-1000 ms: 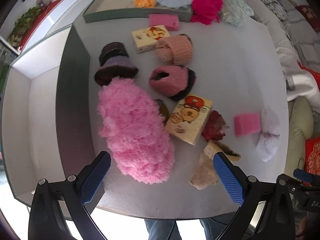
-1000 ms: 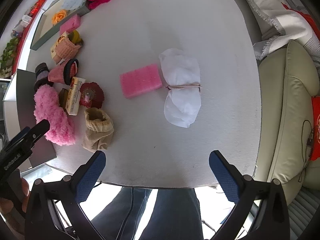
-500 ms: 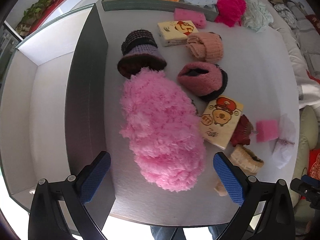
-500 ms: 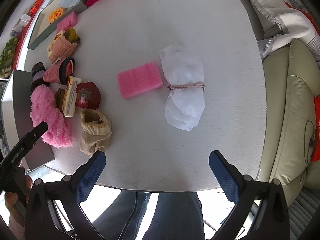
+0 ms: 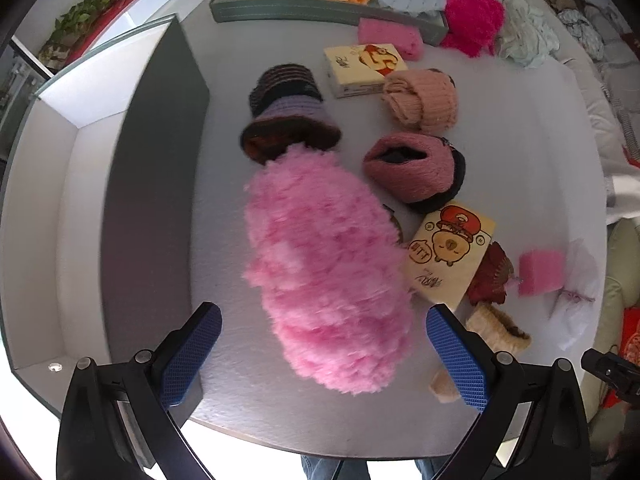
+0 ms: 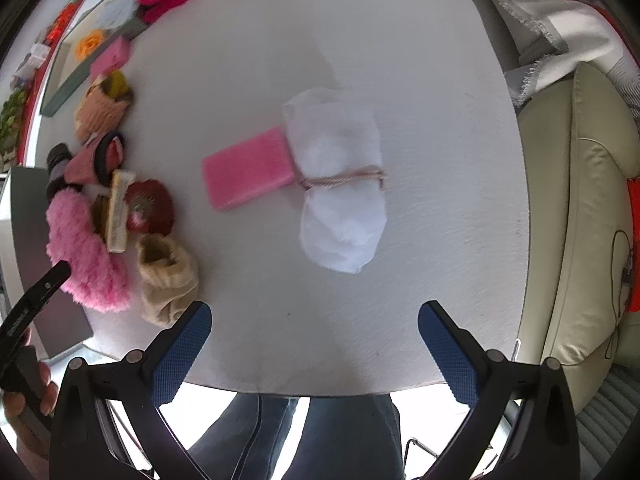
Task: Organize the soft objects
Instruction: 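Grasp the pink fluffy bundle with left gripper while right grasps white cloth bundle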
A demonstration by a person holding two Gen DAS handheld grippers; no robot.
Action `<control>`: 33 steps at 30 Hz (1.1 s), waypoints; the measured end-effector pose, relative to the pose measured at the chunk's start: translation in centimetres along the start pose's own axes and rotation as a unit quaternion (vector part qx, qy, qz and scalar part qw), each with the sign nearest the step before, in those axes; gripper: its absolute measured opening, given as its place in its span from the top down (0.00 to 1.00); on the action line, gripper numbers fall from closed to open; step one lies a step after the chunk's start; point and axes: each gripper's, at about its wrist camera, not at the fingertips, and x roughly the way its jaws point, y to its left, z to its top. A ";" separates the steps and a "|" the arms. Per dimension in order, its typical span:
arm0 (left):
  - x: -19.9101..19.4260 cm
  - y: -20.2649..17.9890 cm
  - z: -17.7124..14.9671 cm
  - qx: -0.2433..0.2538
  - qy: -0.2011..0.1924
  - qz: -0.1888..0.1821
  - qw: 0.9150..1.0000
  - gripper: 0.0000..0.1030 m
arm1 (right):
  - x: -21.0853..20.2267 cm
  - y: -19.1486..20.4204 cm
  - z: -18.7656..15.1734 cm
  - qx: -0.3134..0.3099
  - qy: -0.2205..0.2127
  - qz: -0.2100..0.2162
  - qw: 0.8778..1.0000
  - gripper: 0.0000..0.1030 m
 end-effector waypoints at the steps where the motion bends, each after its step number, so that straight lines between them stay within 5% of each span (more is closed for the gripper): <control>1: 0.4 -0.2 0.2 -0.004 0.004 0.003 1.000 0.00 | 0.2 -0.2 0.3 0.000 -0.002 -0.003 1.000 0.00; 19: 7.2 -0.6 1.6 -0.041 0.061 0.051 0.996 0.00 | 6.8 -0.8 5.9 -0.025 0.022 -0.023 0.999 0.00; 27: 8.9 -1.0 3.3 -0.050 0.058 0.033 0.997 0.00 | 8.8 0.2 6.7 -0.046 0.030 -0.030 0.998 0.00; 33: 8.4 -0.8 1.7 -0.052 0.061 0.033 0.996 0.00 | 10.5 0.5 6.7 -0.050 0.029 -0.045 0.997 0.00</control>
